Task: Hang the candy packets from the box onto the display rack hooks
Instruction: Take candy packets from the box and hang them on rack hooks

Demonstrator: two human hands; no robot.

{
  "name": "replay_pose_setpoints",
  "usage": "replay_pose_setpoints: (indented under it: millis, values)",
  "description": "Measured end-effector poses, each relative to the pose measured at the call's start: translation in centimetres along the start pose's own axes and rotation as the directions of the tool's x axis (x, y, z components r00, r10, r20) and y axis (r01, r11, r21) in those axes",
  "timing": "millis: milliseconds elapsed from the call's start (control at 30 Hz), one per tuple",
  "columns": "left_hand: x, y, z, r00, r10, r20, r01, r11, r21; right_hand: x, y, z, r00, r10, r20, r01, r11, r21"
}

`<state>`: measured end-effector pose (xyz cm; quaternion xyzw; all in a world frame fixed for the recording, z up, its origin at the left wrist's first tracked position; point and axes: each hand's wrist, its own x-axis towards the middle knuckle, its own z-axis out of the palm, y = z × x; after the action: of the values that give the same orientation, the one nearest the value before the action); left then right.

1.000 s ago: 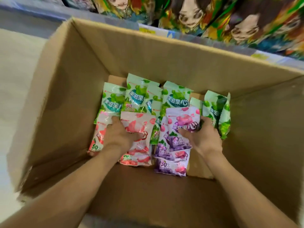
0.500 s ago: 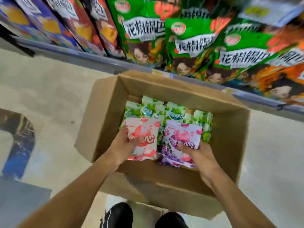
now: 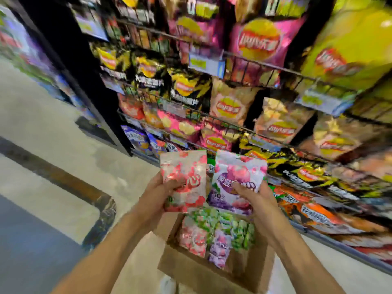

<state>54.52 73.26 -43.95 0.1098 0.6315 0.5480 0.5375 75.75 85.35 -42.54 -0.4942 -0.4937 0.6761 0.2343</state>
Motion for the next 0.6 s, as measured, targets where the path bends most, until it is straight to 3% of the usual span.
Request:
replay_pose_setpoints:
  millis: [100,267,467,600]
  values:
    - [-5.5,7.7,-0.2,0.987,0.161,0.005,-0.161,0.987,0.025,-3.5,-7.7,3.5,0.991,-0.119,0.059,0.12,0.993,-0.005]
    - [-15.0,17.1,-2.3,0.933,0.334,-0.135,-0.336,0.942,0.009,-9.1,-17.0,9.3,0.944,-0.283,0.17,0.293,0.955,-0.04]
    - [-23.7,25.2,-7.9,0.834,0.508,-0.215,-0.511,0.859,0.047,-15.2,-26.3,16.0,0.846,-0.39,0.363,0.43,0.902,-0.034]
    - [-28.1,28.8,-13.2,0.766,0.585,-0.267,-0.586,0.806,0.087,-18.0,-29.8,21.3,0.785,-0.458,0.418,0.523,0.851,-0.05]
